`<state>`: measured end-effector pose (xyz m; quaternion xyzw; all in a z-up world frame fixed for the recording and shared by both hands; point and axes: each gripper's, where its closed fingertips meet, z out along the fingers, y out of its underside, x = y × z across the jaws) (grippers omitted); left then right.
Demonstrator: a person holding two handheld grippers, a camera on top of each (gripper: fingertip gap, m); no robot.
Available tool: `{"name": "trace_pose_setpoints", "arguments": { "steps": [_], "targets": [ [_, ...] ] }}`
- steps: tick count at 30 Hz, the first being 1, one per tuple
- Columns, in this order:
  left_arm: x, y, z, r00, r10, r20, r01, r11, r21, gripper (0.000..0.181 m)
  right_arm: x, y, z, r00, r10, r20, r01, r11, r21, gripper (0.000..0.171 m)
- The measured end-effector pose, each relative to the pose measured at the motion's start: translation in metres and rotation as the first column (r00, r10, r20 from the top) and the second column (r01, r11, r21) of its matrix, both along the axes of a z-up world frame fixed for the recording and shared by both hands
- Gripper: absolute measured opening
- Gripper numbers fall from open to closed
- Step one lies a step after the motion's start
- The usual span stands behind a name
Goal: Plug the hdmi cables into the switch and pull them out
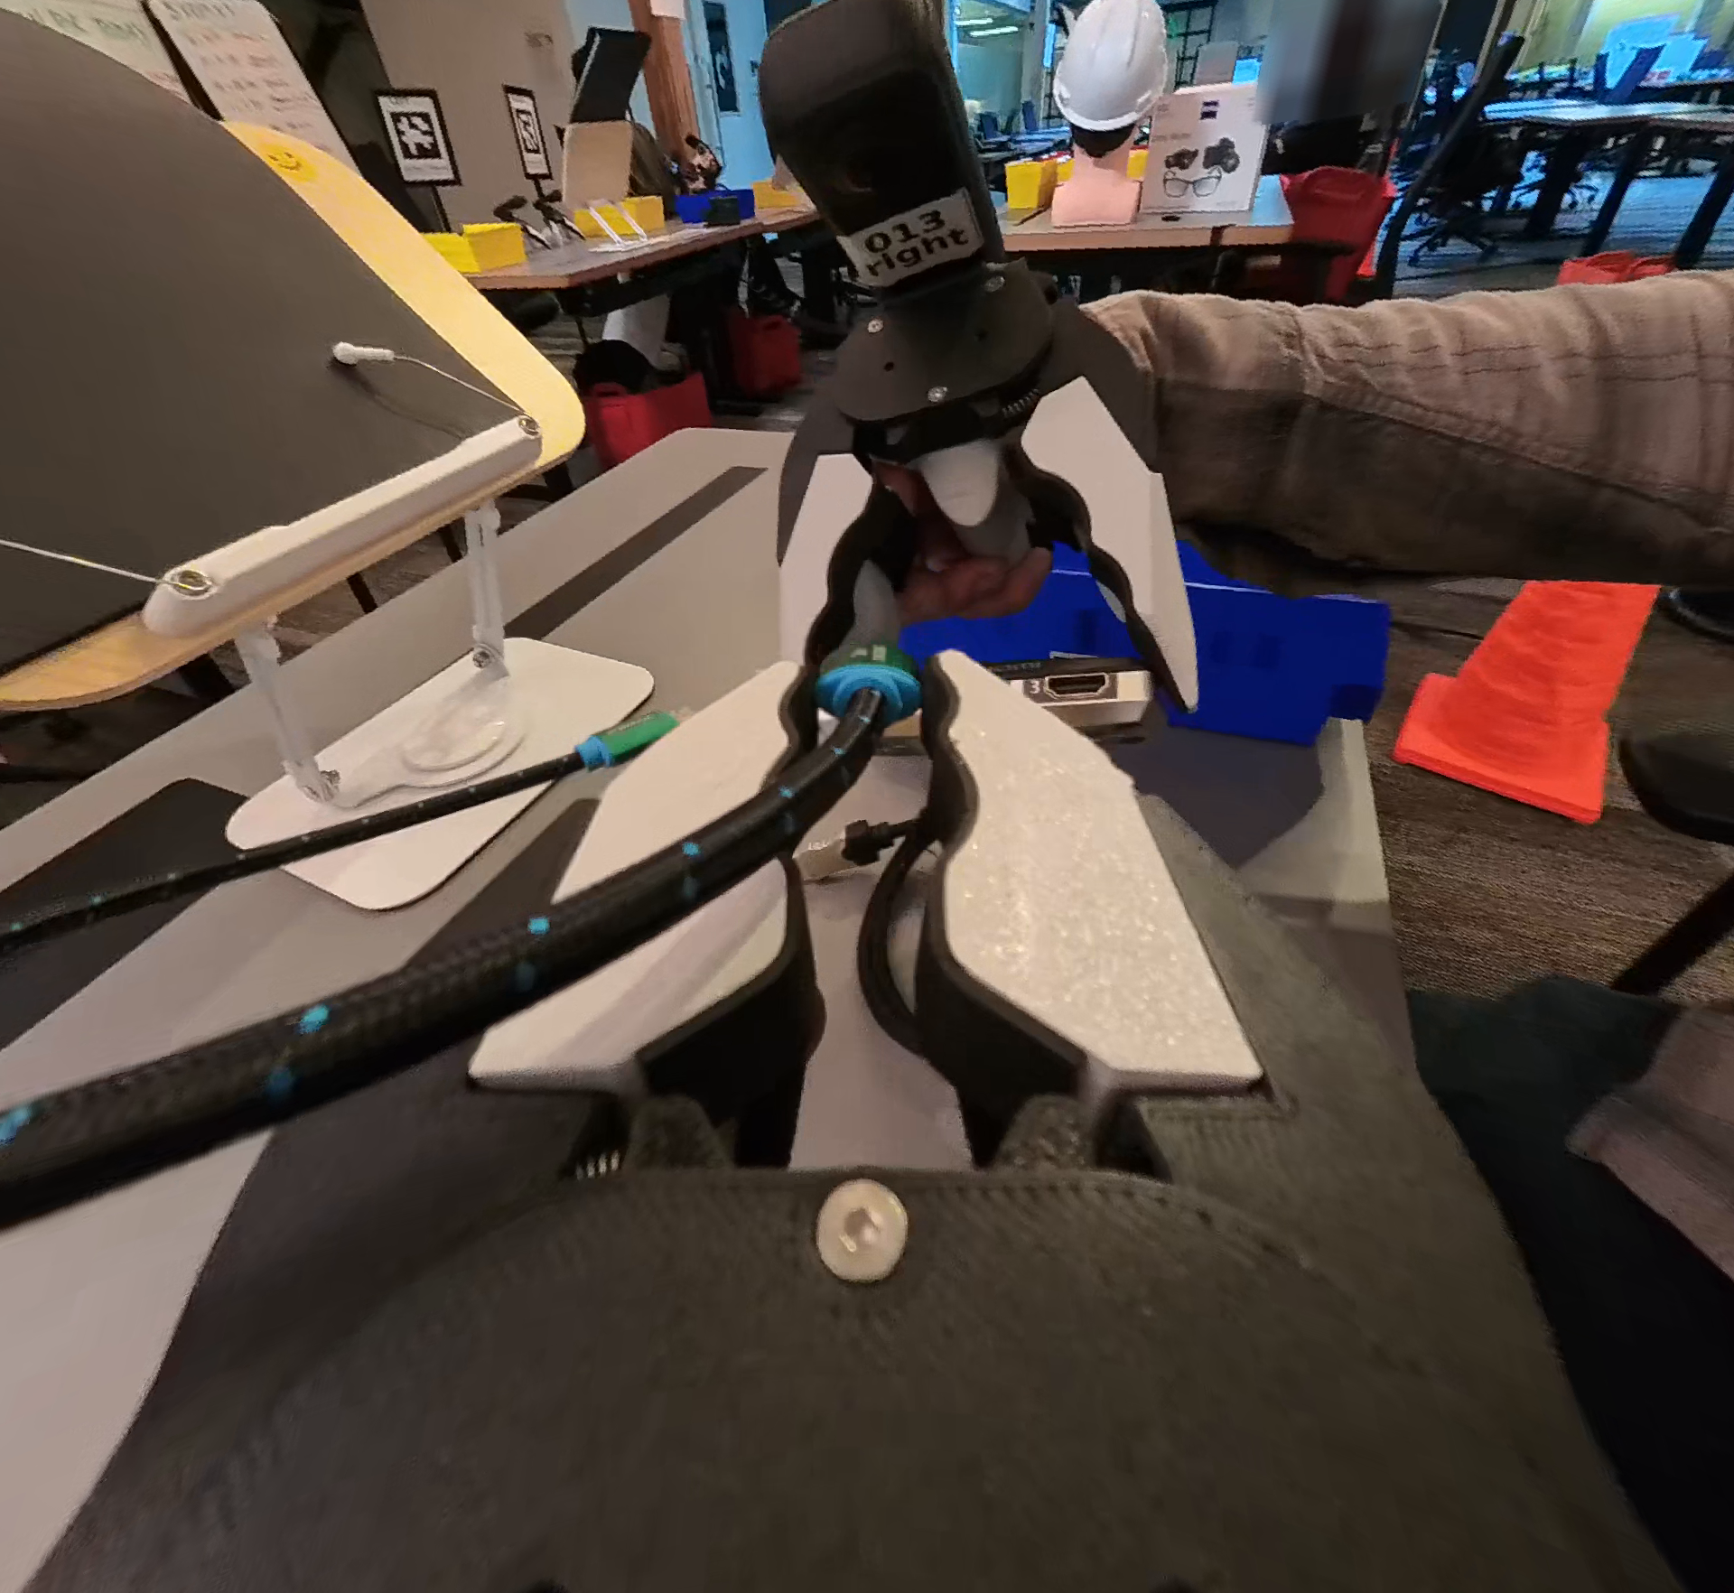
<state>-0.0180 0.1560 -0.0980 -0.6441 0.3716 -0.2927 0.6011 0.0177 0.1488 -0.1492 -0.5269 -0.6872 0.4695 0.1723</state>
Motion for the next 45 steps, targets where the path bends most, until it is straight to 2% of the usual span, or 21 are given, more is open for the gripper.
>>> {"name": "trace_pose_setpoints", "arguments": {
  "steps": [11, 36, 45],
  "targets": [
    [0.011, -0.011, -0.006, 0.995, -0.098, -0.026, 0.096, 0.993, -0.073, 0.02, -0.001, -0.004, 0.004, 1.0, 0.028, 0.004, -0.029, 1.0, 0.011, 0.104],
    [0.021, -0.02, -0.014, 0.986, -0.141, -0.092, 0.134, 0.988, -0.081, 0.02, 0.001, -0.008, 0.001, 0.983, 0.087, 0.159, -0.108, 0.985, 0.132, 0.104],
    [0.023, -0.02, -0.015, 0.984, -0.14, -0.106, 0.133, 0.988, -0.073, 0.02, -0.001, -0.009, -0.002, 0.983, 0.086, 0.164, -0.11, 0.983, 0.145, 0.103]
  ]
}}
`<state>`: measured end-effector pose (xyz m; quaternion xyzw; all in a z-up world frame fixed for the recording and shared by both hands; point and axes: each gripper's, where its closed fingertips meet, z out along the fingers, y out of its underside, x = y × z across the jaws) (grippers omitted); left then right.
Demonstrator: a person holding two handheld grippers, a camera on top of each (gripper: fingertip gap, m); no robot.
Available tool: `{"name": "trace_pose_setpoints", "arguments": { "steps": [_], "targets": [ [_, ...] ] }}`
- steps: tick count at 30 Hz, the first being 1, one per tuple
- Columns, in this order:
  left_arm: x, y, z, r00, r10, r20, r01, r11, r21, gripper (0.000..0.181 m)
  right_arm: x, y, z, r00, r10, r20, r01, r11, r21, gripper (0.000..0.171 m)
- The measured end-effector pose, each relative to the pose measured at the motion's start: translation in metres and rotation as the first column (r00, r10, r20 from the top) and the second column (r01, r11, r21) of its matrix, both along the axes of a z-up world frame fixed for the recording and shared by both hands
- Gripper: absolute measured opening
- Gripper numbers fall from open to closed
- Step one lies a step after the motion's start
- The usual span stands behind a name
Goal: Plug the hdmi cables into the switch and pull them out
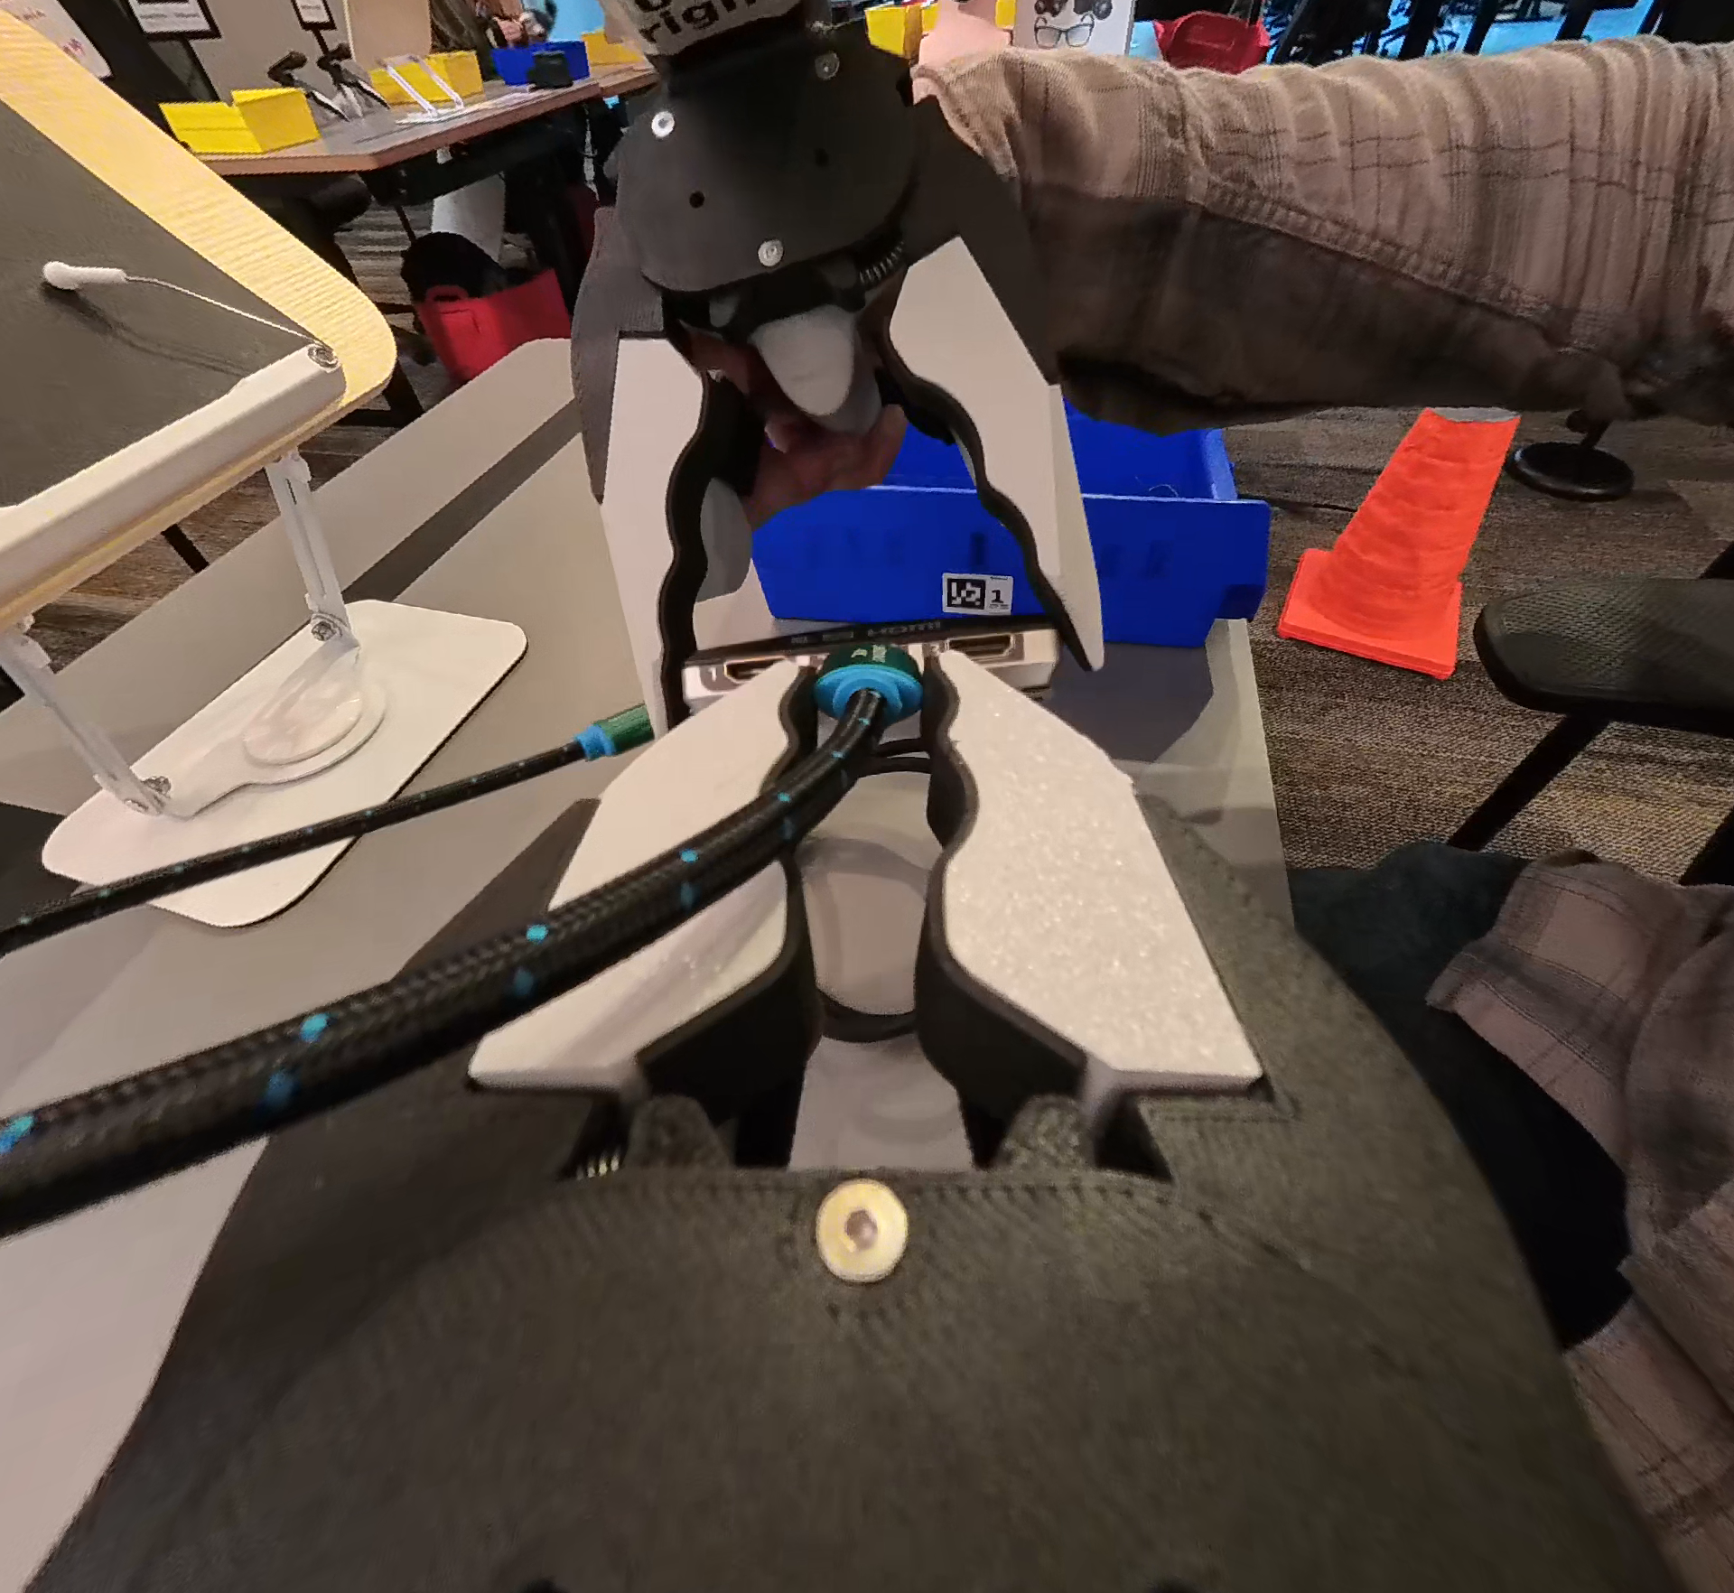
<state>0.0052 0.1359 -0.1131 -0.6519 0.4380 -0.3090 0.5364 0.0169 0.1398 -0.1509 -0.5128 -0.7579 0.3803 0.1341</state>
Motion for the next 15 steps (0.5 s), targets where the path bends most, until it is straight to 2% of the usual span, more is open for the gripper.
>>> {"name": "trace_pose_setpoints", "arguments": {
  "steps": [15],
  "targets": [
    [0.0034, 0.0004, -0.008, 0.998, 0.009, -0.063, -0.009, 1.0, 0.001, 0.02, -0.0032, -0.0026, -0.0042, 1.0, 0.005, 0.003, -0.005, 1.0, 0.018, 0.104]
  ]
}}
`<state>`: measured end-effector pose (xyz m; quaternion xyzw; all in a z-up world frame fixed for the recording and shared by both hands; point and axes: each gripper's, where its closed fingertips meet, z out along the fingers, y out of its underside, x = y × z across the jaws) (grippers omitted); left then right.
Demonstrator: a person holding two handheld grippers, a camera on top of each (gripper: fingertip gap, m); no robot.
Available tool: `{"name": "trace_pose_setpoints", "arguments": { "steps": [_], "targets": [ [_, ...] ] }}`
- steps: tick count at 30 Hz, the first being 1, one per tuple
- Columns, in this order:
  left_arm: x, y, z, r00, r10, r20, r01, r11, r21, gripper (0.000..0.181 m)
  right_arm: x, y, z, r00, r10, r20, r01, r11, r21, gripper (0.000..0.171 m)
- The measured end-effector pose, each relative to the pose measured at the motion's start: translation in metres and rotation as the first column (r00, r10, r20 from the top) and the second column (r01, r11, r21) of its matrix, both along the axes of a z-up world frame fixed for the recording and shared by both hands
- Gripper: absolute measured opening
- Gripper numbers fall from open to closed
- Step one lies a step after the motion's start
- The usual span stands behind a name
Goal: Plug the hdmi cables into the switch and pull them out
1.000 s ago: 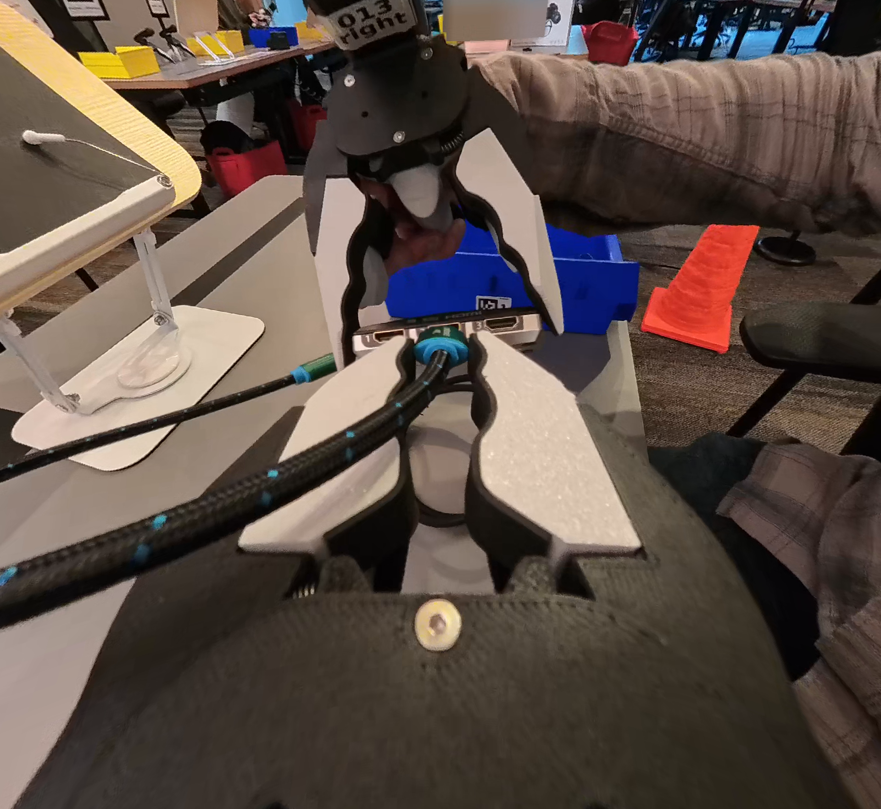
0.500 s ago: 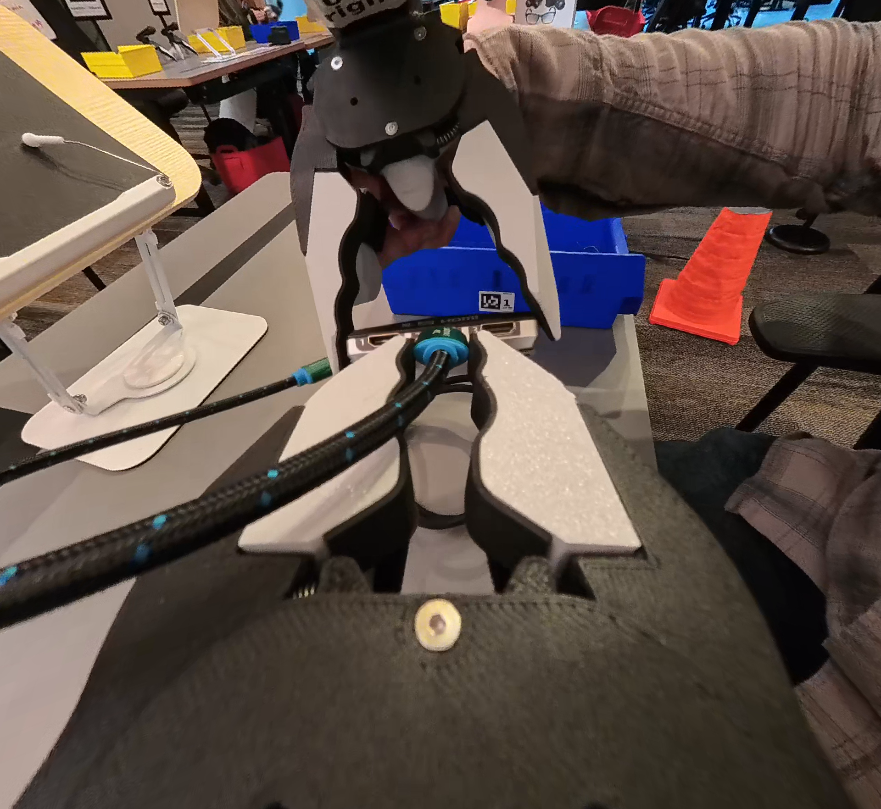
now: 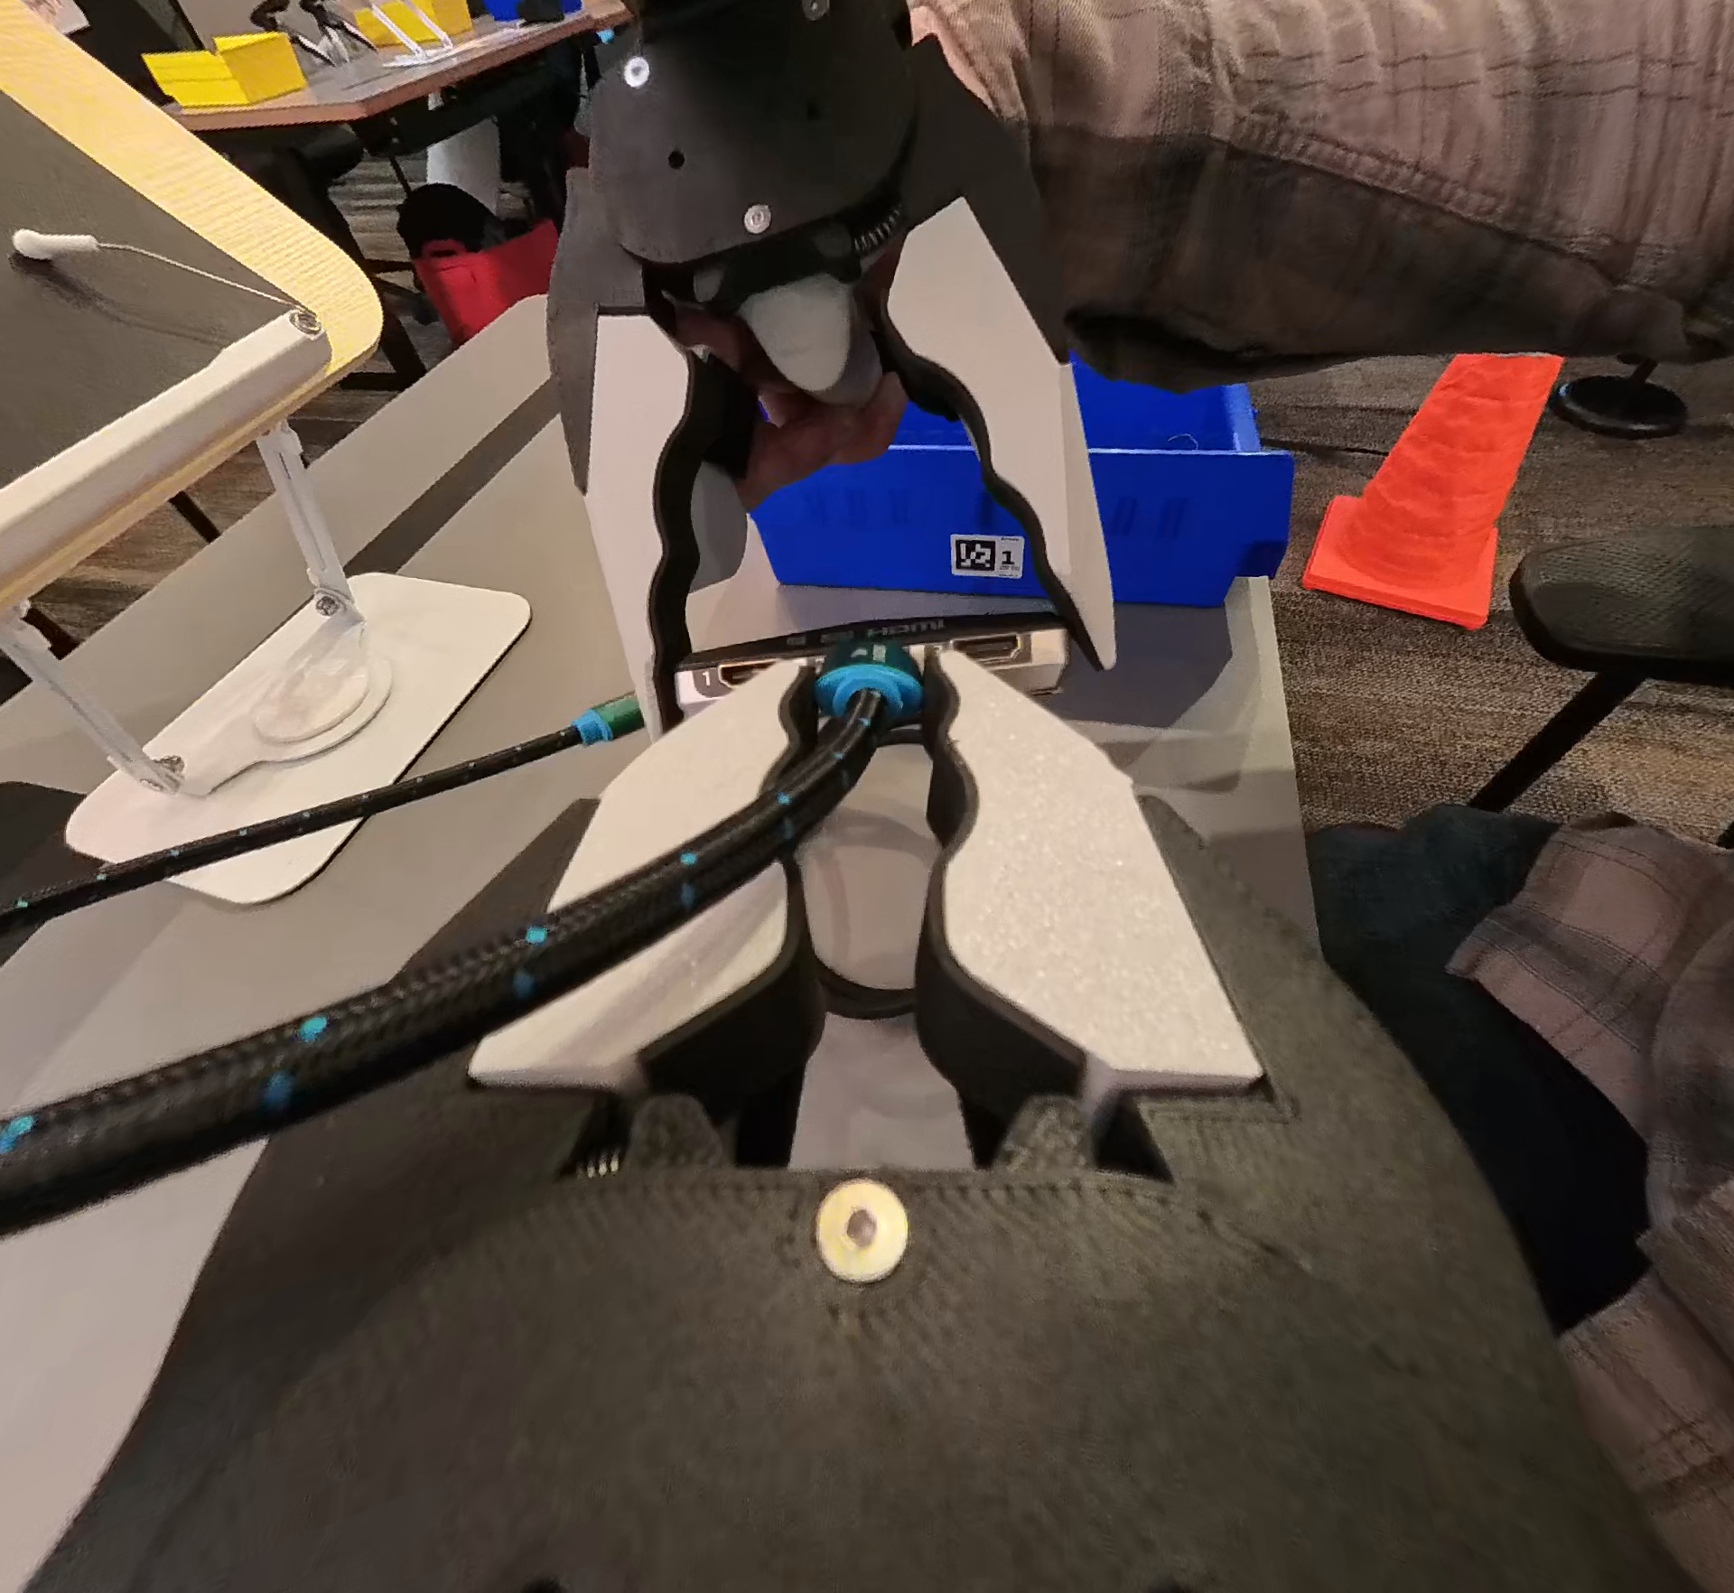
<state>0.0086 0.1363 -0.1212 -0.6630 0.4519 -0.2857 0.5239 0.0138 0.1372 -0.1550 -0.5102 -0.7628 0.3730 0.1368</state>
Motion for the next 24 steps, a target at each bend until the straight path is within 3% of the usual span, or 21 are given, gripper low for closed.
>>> {"name": "trace_pose_setpoints", "arguments": {
  "steps": [24],
  "targets": [
    [0.0009, 0.0017, -0.0095, 0.999, 0.021, -0.049, -0.023, 0.999, -0.03, 0.02, -0.0011, 0.0009, -0.0101, 1.0, -0.014, 0.009, 0.014, 0.999, 0.037, 0.103]
  ]
}}
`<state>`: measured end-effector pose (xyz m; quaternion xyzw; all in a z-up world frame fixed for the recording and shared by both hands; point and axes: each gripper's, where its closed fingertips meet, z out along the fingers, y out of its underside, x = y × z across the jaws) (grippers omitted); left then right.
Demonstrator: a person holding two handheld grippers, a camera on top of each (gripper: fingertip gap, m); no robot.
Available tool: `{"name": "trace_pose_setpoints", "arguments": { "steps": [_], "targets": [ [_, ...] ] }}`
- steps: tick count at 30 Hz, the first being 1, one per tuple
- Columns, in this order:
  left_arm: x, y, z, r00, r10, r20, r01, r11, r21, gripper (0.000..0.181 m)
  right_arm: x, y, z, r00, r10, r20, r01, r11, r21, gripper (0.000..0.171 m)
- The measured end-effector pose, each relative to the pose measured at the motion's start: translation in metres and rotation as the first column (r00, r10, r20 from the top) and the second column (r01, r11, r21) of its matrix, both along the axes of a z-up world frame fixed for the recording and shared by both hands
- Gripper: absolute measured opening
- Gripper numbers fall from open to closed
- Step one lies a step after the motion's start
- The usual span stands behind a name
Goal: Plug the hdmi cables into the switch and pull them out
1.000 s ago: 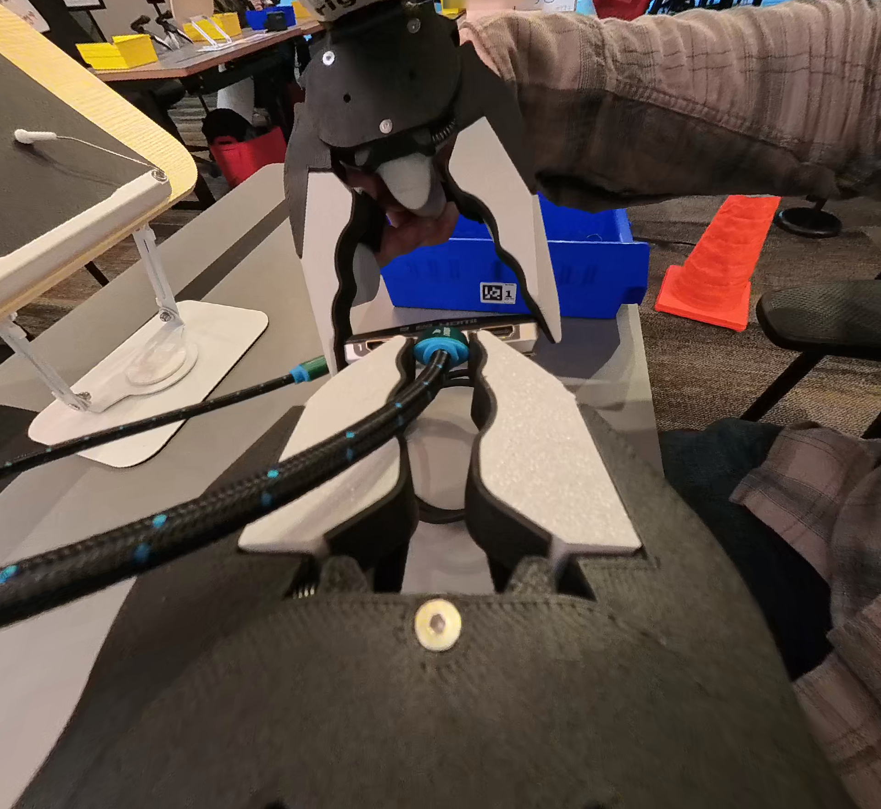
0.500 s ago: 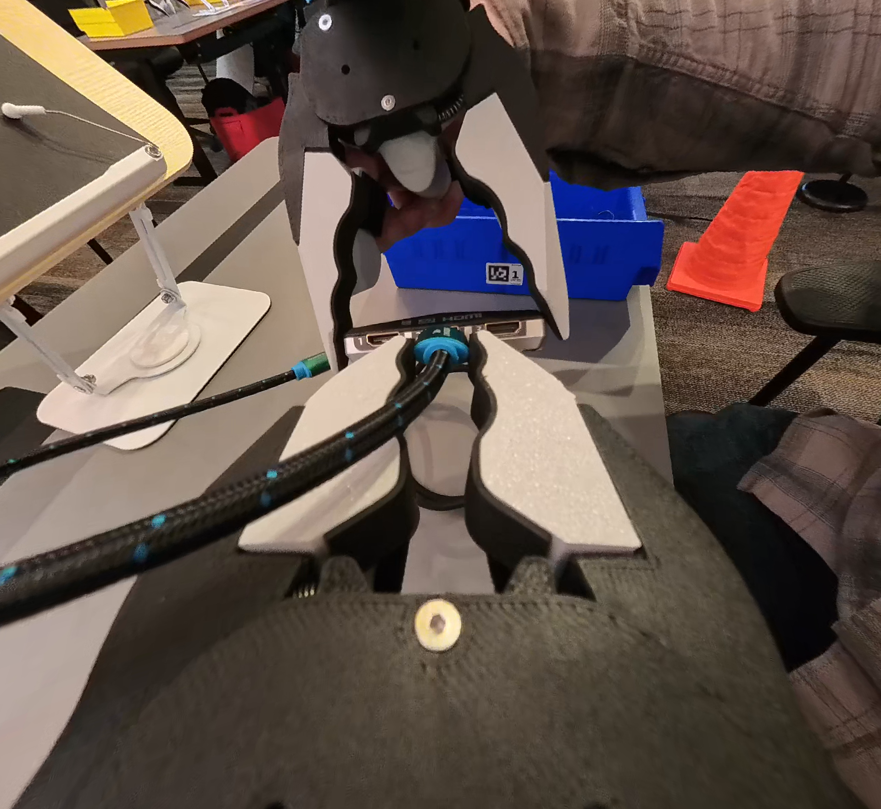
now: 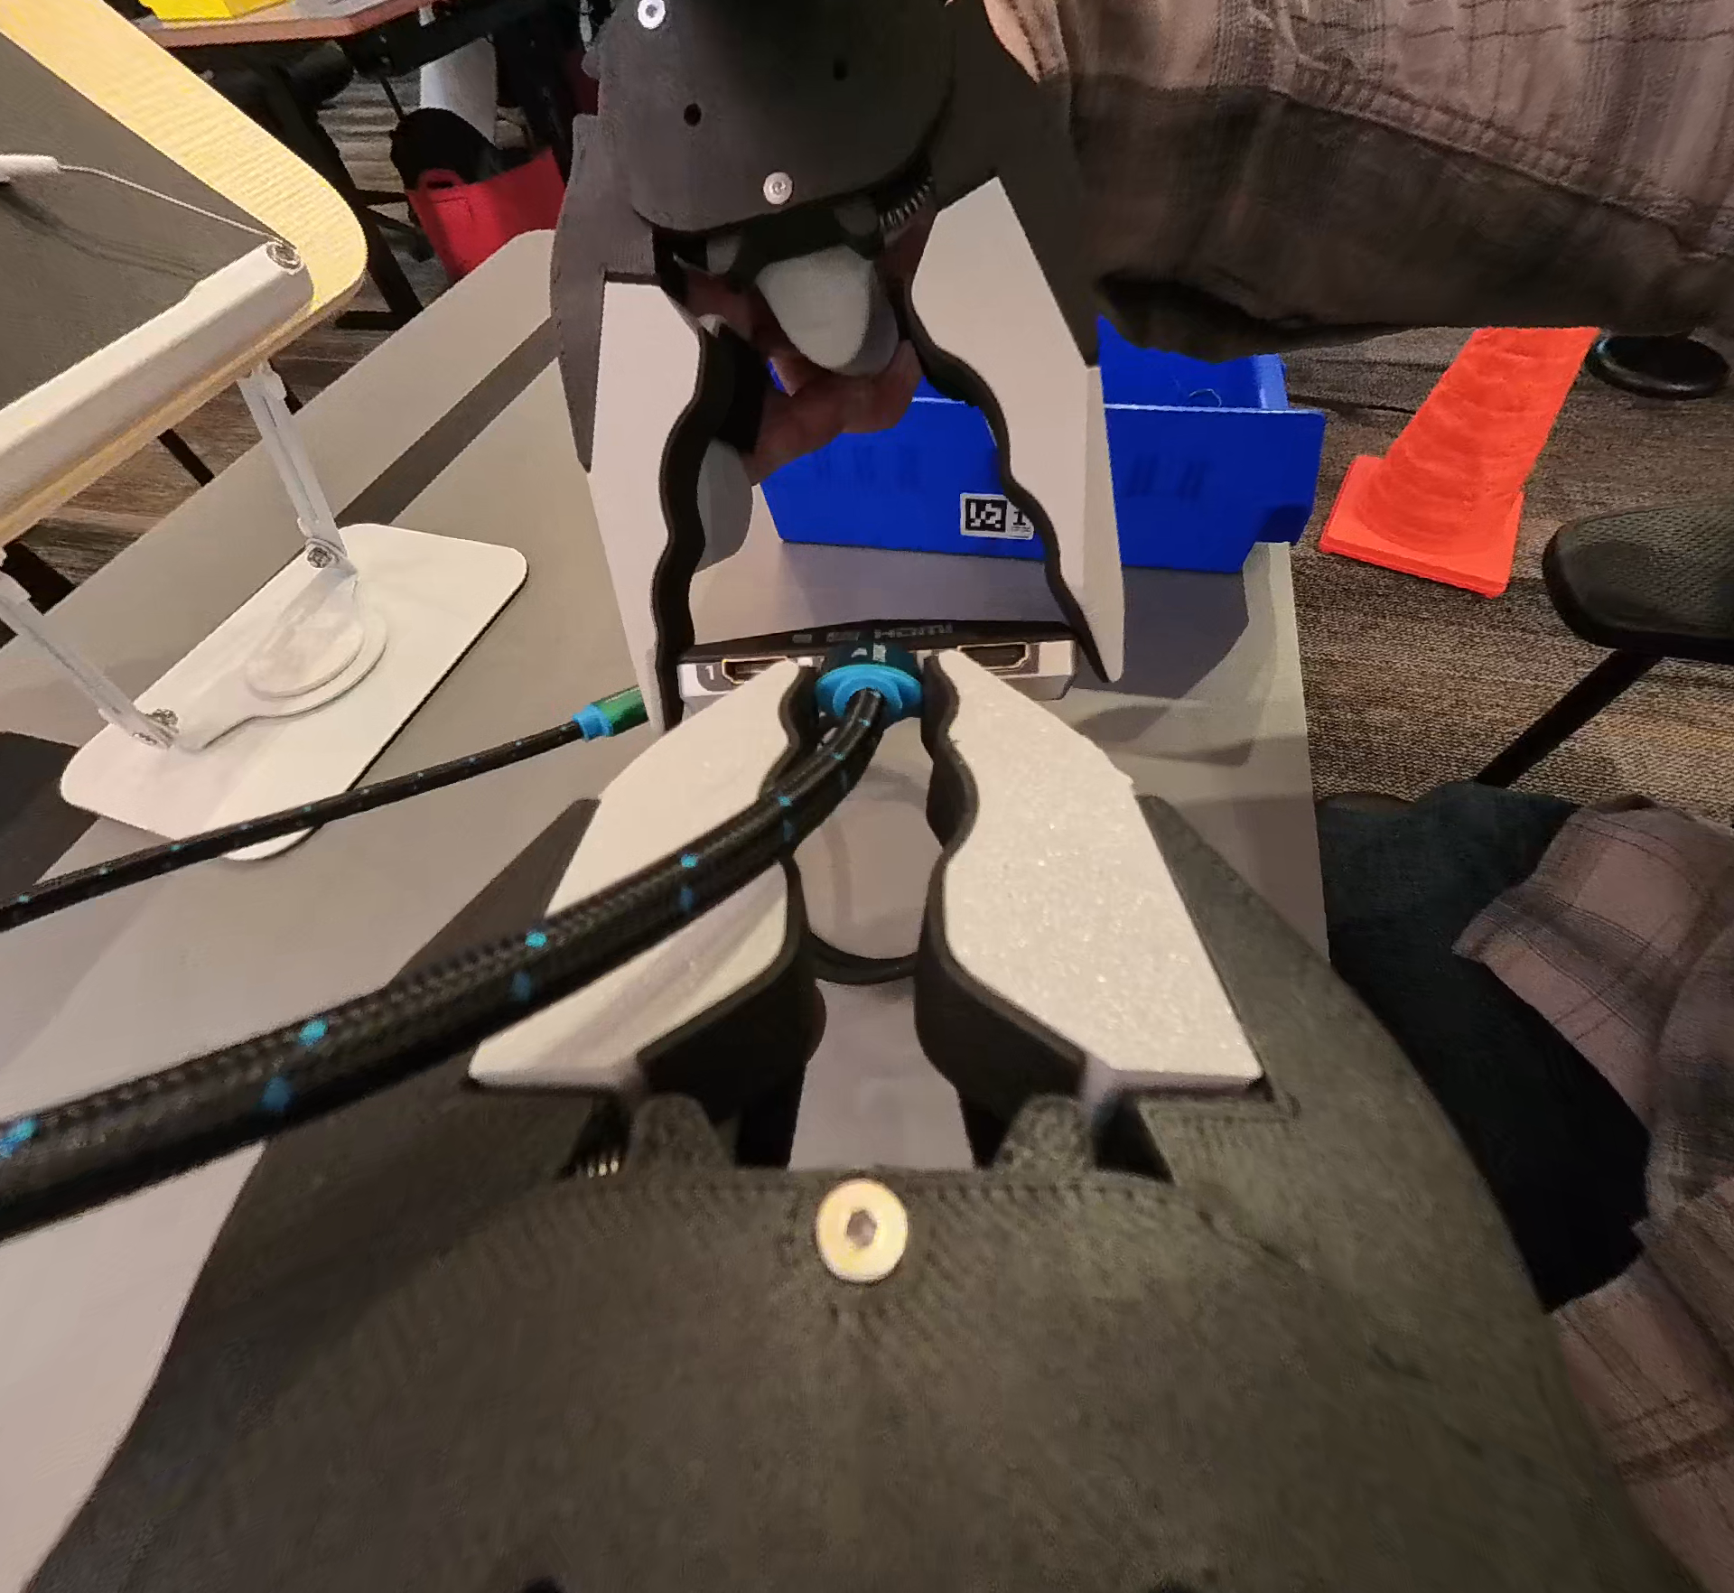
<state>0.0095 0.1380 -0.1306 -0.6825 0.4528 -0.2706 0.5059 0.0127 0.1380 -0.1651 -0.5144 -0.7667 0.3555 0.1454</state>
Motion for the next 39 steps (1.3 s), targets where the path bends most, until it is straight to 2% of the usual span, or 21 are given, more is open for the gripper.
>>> {"name": "trace_pose_setpoints", "arguments": {
  "steps": [23, 39],
  "targets": [
    [0.0006, 0.002, -0.0024, 0.999, 0.03, -0.017, -0.03, 0.999, -0.02, 0.02, -0.0024, 0.0052, -0.0021, 0.998, -0.054, -0.03, 0.056, 0.996, 0.072, 0.103],
    [-0.0004, -0.001, -0.004, 0.998, -0.006, -0.06, 0.008, 1.0, 0.026, 0.02, -0.0044, 0.0029, -0.0042, 0.999, -0.034, -0.013, 0.035, 0.99, 0.14, 0.103]
  ]
}}
